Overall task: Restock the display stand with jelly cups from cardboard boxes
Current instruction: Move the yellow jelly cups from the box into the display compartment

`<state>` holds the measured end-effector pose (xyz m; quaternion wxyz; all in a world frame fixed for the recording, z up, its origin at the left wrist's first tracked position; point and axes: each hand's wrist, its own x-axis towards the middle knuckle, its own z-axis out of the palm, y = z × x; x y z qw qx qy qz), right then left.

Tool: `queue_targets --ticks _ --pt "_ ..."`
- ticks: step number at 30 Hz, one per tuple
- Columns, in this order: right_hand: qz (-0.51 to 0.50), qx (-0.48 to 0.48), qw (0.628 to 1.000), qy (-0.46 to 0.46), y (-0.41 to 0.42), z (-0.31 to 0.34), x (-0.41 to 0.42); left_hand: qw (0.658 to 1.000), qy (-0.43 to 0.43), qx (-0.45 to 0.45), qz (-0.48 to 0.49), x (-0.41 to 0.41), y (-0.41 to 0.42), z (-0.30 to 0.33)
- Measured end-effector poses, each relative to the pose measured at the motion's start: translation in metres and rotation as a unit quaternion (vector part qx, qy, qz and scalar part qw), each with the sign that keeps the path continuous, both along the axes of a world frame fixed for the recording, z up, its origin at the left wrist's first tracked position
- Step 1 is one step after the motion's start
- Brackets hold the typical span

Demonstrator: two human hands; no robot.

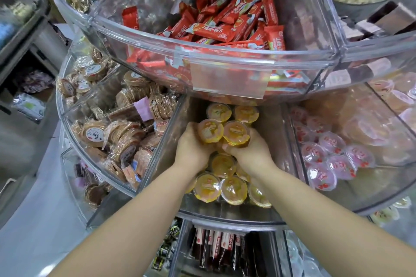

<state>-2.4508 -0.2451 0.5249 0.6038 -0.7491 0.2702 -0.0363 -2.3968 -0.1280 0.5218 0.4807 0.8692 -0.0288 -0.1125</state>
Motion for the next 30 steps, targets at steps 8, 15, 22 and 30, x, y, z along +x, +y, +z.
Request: queue_targets --ticks 8,15,22,30 --pt "-0.006 -0.009 1.0 -0.008 0.003 -0.007 0.002 0.989 0.086 -0.118 0.024 -0.003 0.0 0.004" --pt "-0.008 -0.004 1.0 0.001 0.001 -0.005 0.0 0.998 0.039 -0.035 0.023 -0.002 0.002 0.003" --pt "0.0 -0.043 0.998 0.041 0.005 -0.006 0.0 0.997 0.066 -0.042 0.014 -0.004 0.003 0.009" --pt "-0.017 0.185 0.982 0.019 0.004 0.034 -0.032 0.98 0.105 -0.158 -0.063 -0.032 0.039 0.038"
